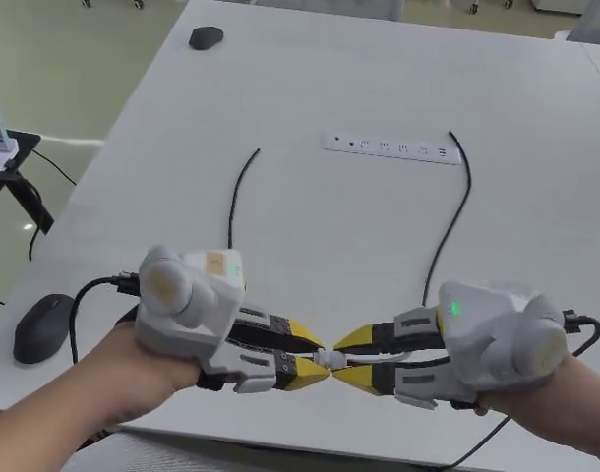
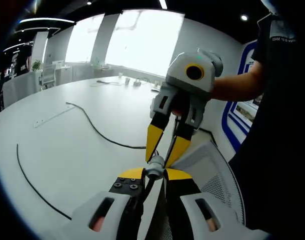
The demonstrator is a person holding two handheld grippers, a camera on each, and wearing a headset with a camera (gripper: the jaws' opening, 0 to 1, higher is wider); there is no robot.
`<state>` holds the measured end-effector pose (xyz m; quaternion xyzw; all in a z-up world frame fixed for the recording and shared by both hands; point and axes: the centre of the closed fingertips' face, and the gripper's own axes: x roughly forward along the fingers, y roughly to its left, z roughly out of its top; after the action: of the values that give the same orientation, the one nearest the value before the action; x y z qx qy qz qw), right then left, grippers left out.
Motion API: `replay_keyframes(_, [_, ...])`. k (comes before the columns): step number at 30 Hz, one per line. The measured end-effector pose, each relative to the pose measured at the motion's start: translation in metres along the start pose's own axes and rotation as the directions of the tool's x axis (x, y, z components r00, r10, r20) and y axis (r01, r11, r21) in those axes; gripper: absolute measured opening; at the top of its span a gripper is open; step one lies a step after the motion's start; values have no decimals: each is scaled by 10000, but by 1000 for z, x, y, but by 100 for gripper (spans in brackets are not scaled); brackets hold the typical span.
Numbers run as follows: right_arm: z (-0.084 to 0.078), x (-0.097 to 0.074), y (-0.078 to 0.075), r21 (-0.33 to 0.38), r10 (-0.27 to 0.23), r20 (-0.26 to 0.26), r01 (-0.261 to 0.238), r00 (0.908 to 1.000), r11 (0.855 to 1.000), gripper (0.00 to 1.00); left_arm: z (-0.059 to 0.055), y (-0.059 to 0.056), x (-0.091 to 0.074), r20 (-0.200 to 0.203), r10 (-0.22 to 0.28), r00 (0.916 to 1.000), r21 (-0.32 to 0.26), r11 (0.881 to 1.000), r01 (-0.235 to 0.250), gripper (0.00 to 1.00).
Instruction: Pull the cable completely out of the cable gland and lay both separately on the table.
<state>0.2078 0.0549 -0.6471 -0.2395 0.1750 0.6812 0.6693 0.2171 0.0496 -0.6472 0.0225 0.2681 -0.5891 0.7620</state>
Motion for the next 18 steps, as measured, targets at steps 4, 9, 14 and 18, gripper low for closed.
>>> replay_keyframes(4, [-4,0,3,-1137,-317,-584,249,9978,9932,7,0,-2,3,-26,-31,10000,-57,10000,31,15])
replay_keyframes(9, [-6,2,6,-1570,-404,-844,268,9956,9872,8,-4,-4,6,-111,3,9999,-10,10000,-3,15])
replay_keyframes(14, [-7,3,4,-1414,-574,-788,458,9952,9889,8,-4,-3,4,-193,34,9998,201,9998,-30,15])
replay_keyframes(18, [-6,4,2,-1152,-581,-789,488,9952,9921,8,-4,-3,4,-165,108,9998,200,9997,-105,15])
